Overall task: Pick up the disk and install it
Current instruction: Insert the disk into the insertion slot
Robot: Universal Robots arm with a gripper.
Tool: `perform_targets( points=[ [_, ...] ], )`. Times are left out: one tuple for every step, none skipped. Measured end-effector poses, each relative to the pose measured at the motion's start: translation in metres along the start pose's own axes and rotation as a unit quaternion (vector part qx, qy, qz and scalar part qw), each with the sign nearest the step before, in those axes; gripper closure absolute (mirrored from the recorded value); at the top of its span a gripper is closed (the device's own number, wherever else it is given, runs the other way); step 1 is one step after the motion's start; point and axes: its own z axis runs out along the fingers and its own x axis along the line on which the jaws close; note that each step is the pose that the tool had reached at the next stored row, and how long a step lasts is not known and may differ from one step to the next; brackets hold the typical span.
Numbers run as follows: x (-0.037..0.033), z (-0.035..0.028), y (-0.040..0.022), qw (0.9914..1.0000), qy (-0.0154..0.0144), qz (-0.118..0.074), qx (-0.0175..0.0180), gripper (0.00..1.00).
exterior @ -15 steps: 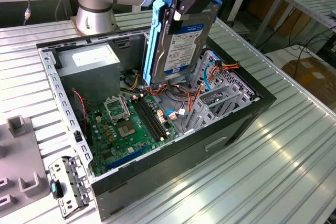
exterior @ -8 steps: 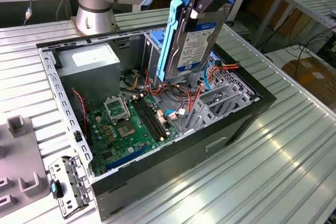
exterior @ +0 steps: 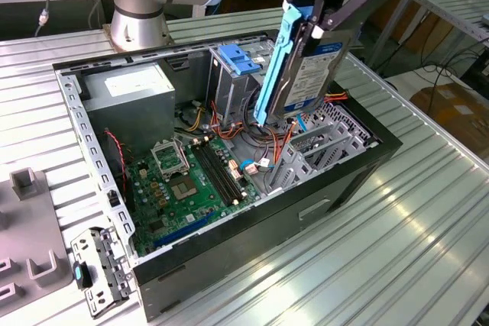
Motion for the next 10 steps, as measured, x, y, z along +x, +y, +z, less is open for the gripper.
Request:
perform_targets(
  points=[
    [0.0006,0.0003,-0.0033,1.00000,0.0000,0.000,-0.0002,0.63],
    [0.0014,0.0006,-0.0067,1.00000,0.0000,0.000,-0.0004,0.63],
    [0.0019,0.0011,-0.0107,1.00000,-0.0001,0.000,-0.0005,0.63],
    [0.0020,0.0015,-0.0136,1.00000,0.0000,0.000,-0.0006,0.63],
    [0.0020,0.0021,-0.0176,1.00000,0.0001,0.000,-0.0007,0.63],
    [0.0019,0.0036,-0.0225,1.00000,0.0001,0.000,-0.0007,0.63],
    [0.0019,0.0052,-0.0241,0.99998,0.0003,-0.007,-0.0006,0.63],
    [0.0019,0.0059,-0.0247,0.99992,0.0003,-0.012,-0.0005,0.63],
    [0.0019,0.0065,-0.0256,0.99988,0.0003,-0.016,-0.0005,0.63],
    [0.0019,0.0080,-0.0299,0.99986,0.0002,-0.017,-0.0004,0.63]
  ],
)
